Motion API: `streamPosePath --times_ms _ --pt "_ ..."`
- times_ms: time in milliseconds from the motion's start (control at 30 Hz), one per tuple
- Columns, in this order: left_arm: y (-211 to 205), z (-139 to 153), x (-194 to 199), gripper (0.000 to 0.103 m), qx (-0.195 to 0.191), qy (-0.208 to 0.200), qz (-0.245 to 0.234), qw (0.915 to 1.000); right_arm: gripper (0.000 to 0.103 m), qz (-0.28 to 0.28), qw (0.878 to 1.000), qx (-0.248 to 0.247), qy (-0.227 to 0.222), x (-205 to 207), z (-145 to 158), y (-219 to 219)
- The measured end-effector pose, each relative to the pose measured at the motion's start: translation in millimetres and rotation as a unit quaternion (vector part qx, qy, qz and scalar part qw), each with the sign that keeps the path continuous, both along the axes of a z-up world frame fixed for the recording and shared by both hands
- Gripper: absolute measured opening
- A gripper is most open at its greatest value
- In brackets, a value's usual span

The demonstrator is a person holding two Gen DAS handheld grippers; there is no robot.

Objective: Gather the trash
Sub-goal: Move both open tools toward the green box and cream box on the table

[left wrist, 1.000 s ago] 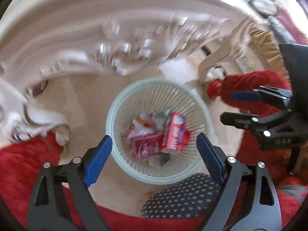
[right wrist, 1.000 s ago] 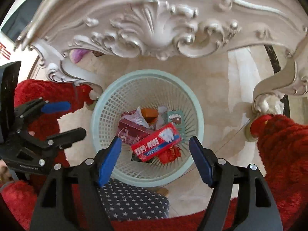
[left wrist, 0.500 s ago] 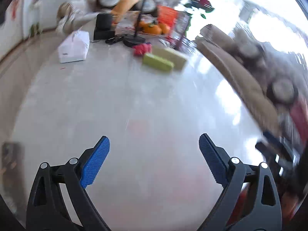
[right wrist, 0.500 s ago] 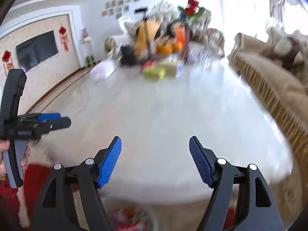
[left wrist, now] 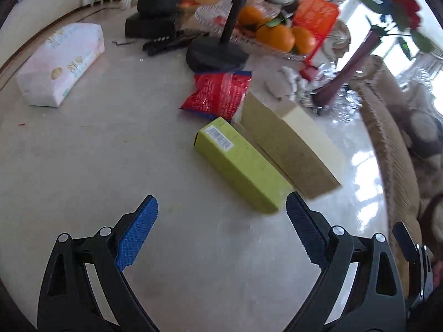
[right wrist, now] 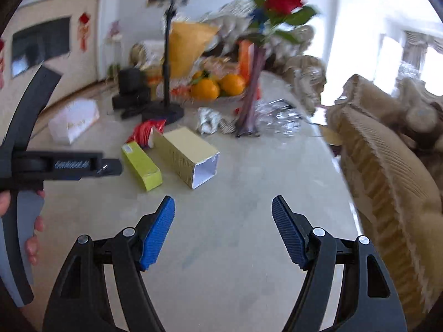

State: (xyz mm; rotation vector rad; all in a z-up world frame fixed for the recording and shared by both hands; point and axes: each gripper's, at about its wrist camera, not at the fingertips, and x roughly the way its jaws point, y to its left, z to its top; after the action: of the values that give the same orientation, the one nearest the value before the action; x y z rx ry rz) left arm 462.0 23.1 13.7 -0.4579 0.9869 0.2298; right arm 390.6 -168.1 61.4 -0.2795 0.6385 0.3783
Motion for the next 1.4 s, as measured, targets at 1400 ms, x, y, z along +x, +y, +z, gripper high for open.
streamPosePath --times_ms 1400 --pt "43 -10 27 0.092 0.119 0.029 -0.081 0.9891 0.071 0.231 0.967 -0.057 0.097 92 -21 100"
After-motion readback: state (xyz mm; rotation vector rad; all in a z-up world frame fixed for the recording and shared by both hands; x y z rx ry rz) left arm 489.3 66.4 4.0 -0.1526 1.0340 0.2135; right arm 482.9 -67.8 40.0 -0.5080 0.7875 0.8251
